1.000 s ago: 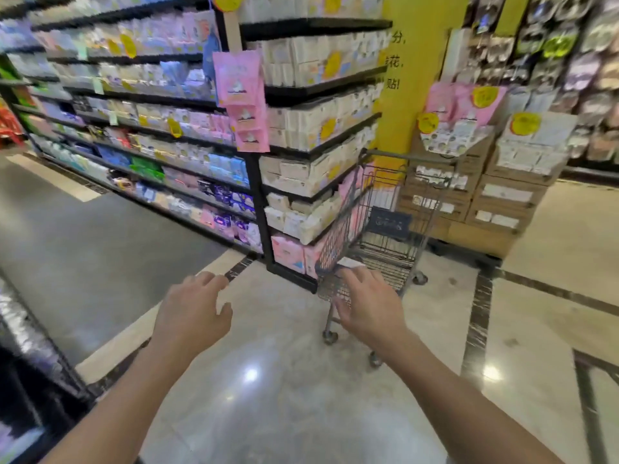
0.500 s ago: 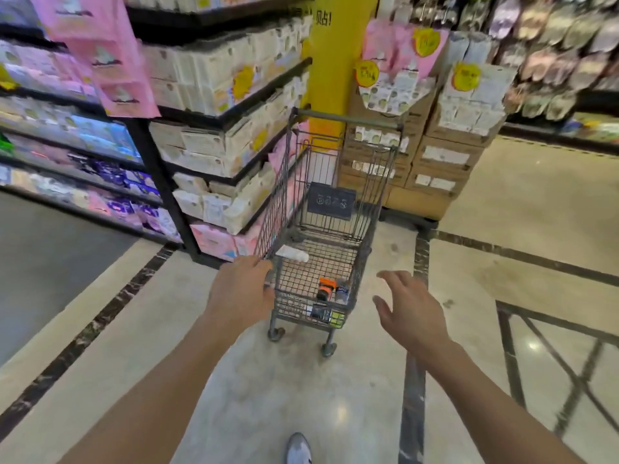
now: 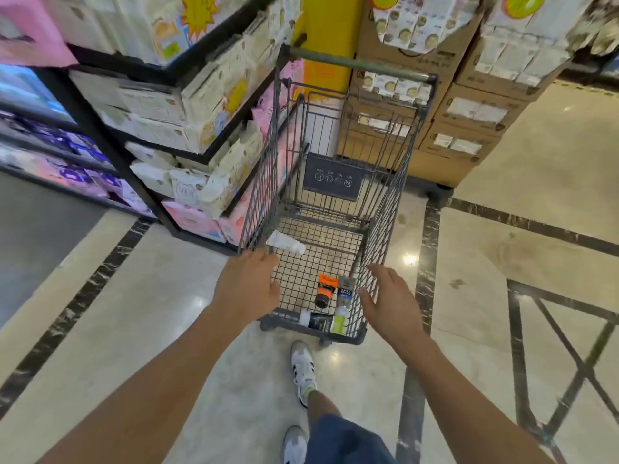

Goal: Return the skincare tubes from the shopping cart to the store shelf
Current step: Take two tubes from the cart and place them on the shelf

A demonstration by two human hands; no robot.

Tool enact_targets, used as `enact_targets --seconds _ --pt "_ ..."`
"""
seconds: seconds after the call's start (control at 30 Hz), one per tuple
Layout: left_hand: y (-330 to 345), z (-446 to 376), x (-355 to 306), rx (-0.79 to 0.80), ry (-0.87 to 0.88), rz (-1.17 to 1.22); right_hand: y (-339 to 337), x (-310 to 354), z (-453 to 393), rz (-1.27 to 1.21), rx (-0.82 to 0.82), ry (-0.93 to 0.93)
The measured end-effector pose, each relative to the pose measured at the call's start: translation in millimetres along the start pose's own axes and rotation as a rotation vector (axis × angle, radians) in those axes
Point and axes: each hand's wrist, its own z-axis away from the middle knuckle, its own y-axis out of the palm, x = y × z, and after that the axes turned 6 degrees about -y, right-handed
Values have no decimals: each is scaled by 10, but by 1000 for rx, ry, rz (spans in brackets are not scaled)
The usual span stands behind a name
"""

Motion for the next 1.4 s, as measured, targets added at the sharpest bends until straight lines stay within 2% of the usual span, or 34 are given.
enact_targets --seconds 0.13,0.23,0.5,0.67,0.73,0.83,0.93,1.03,1.17,1.3,1.4 --pt "362 -570 -34 157 -48 13 645 -144 -764 -178 88 160" --pt "711 -988 -83 262 -72 44 1193 -338 -1191 -227 243 321" --pt "1993 -1770 -209 525 -102 90 2322 -1099 -1721 -107 510 560" --pt "2999 -1958 -237 730 -199 171 2901 -1441 -1878 16 676 620" --pt "3331 -1987 -297 805 -266 216 3072 -1491 -1927 78 672 670" --pt "3708 -2012 -377 859 -390 358 3262 -1507 -1952 168 630 640" --pt "3873 -2013 -404 849 -390 493 3350 -1533 -1952 187 588 626" --pt "3921 -2017 -369 846 -443 605 3330 -1566 -2011 121 508 697" --pt "4001 -2024 -338 824 -593 739 3299 -1596 -2069 5 507 769" --pt "4077 -2034 -243 758 -638 806 3286 -1608 -2096 -61 498 774" --pt "4085 -2000 -163 743 -664 889 3305 -1613 -2073 -225 432 779"
